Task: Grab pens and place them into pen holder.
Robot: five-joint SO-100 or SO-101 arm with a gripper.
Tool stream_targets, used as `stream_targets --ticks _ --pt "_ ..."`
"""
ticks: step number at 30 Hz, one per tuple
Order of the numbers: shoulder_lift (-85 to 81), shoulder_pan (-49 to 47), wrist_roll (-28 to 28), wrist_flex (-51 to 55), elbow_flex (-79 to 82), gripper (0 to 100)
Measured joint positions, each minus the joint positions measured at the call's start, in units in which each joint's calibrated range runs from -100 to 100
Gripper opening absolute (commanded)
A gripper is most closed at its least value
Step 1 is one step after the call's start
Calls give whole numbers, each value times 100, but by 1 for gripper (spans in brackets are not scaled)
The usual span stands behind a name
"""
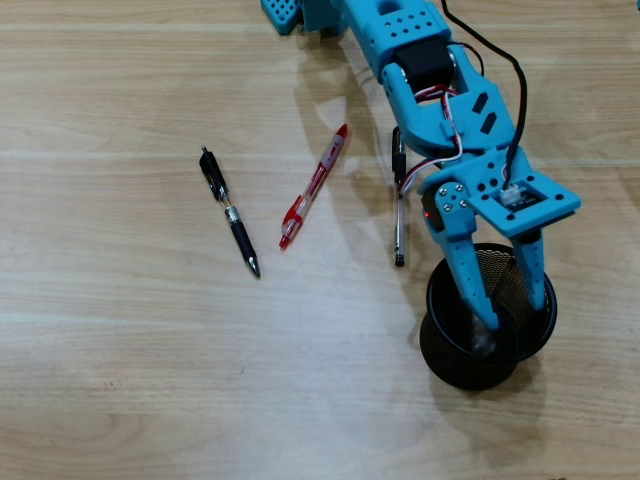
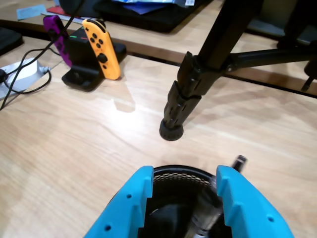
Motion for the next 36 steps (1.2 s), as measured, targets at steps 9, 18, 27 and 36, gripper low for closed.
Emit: stream_targets --ticks 9,18,27,36 --pt "-1359 0 0 0 2245 15" --pt "-3526 124 78 0 5209 2" --pt "-4741 238 213 0 6823 3" --pt "-5276 162 213 1752 7010 3"
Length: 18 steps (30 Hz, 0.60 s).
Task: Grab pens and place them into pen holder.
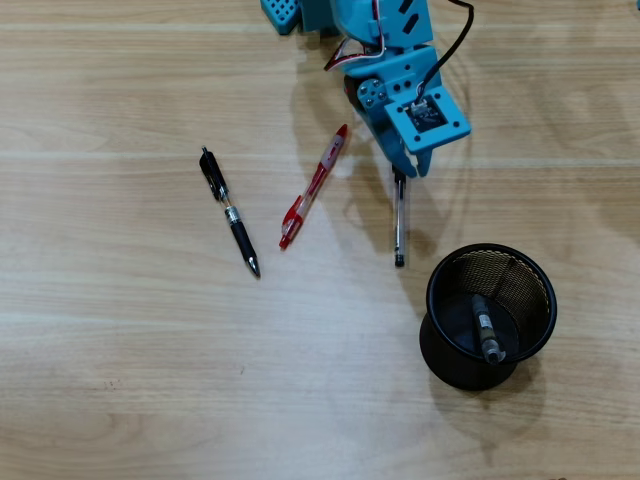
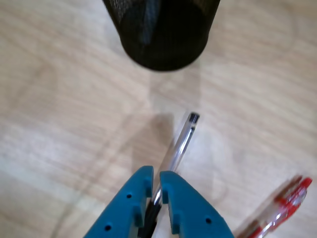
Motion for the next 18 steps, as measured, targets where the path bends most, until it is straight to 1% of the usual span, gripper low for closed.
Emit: stream_targets --ticks 5,7,9,13,18 --pt "0 0 0 2106 -1020 3" --pt "0 0 0 2659 -1393 3" --pt "-8 0 -36 2831 -1571 3" --pt "212 -10 -286 2918 -1677 3" --pt "841 -76 -520 2935 -1979 8"
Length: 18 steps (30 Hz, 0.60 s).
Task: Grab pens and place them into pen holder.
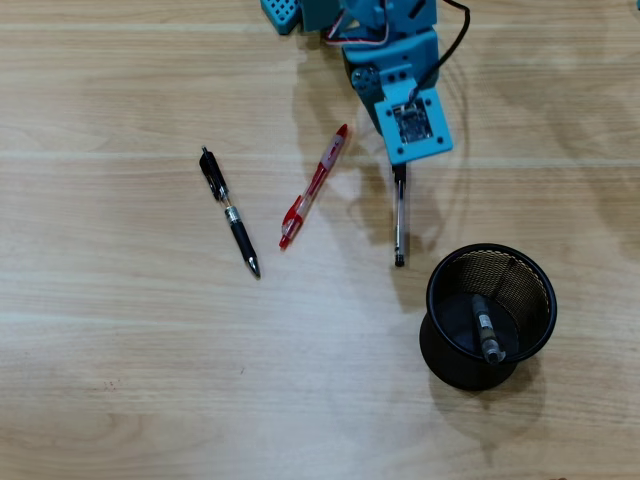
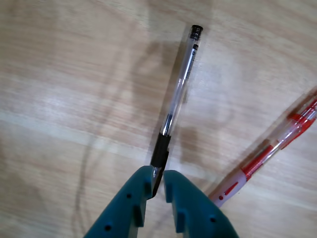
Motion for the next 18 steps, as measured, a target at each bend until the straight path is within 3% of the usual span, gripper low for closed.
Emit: stream_targets --ticks 7,12,18 --pt "807 -38 -36 9 -612 9" --pt "1037 -67 -52 35 -648 17" --pt "1376 -67 -52 35 -648 18"
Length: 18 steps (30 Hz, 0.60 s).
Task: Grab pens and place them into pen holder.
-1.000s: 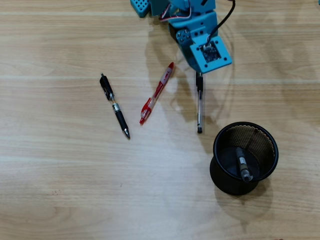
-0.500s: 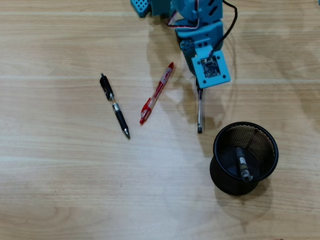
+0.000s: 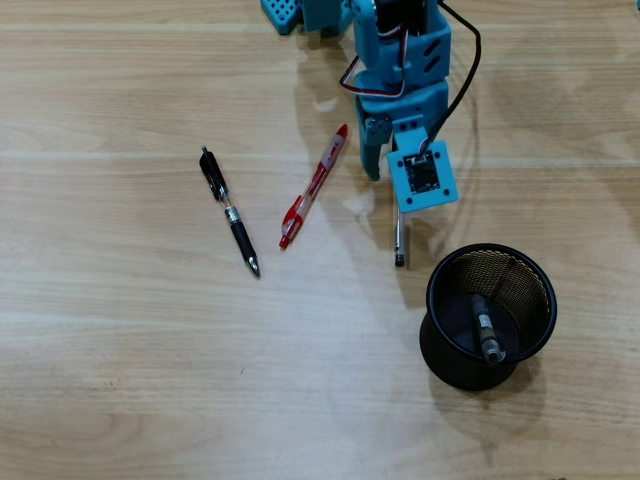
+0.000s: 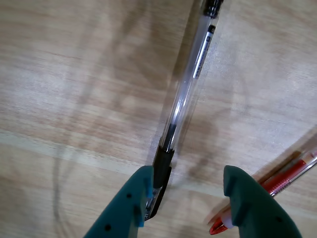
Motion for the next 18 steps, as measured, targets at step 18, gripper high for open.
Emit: stream_targets --ticks 18 --pt "1300 -267 -78 -837 -169 18"
